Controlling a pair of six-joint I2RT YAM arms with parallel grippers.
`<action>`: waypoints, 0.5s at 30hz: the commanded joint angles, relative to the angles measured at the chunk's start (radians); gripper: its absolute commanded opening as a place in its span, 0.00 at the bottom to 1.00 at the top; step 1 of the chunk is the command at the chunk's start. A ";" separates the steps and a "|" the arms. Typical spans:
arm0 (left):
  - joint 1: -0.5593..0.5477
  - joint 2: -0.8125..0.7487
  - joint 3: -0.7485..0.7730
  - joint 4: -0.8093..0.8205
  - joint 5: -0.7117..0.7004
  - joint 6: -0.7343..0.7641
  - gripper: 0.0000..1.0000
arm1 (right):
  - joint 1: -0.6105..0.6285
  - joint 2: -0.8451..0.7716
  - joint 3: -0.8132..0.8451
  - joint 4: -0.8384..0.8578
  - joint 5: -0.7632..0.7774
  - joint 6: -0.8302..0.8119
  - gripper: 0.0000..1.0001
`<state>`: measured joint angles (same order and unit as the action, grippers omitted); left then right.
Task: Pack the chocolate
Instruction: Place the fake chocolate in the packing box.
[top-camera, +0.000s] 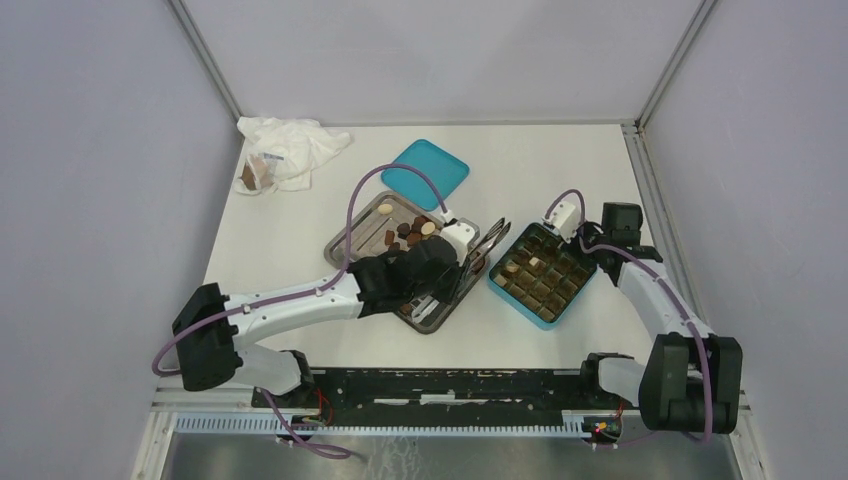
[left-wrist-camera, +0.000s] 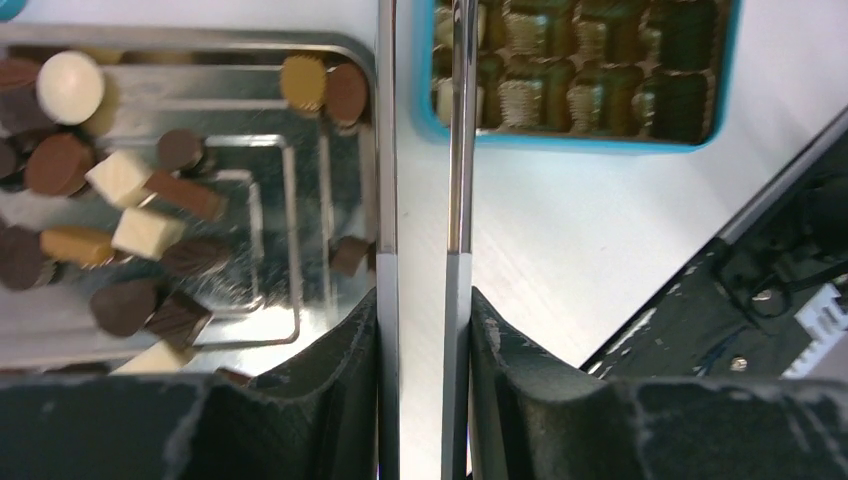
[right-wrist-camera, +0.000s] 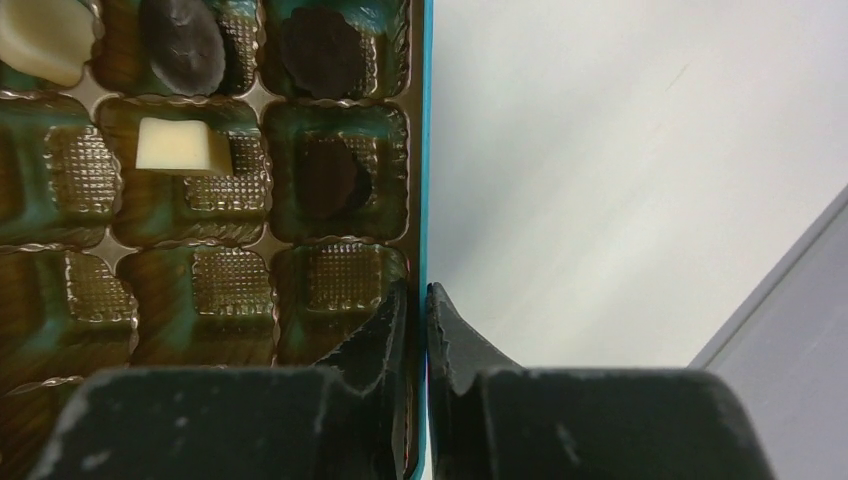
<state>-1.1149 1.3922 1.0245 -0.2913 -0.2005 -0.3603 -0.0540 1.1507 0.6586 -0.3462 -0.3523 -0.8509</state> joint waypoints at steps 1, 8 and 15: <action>-0.004 -0.079 -0.045 -0.093 -0.126 -0.026 0.38 | 0.005 0.062 0.051 0.026 0.088 0.024 0.12; 0.001 -0.106 -0.035 -0.264 -0.198 -0.074 0.40 | 0.005 0.122 0.063 0.024 0.129 0.042 0.20; 0.057 -0.092 -0.023 -0.377 -0.181 -0.106 0.40 | 0.004 0.149 0.075 0.010 0.135 0.051 0.31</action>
<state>-1.0985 1.3205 0.9684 -0.6128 -0.3603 -0.4118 -0.0525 1.2953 0.6876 -0.3523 -0.2451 -0.8120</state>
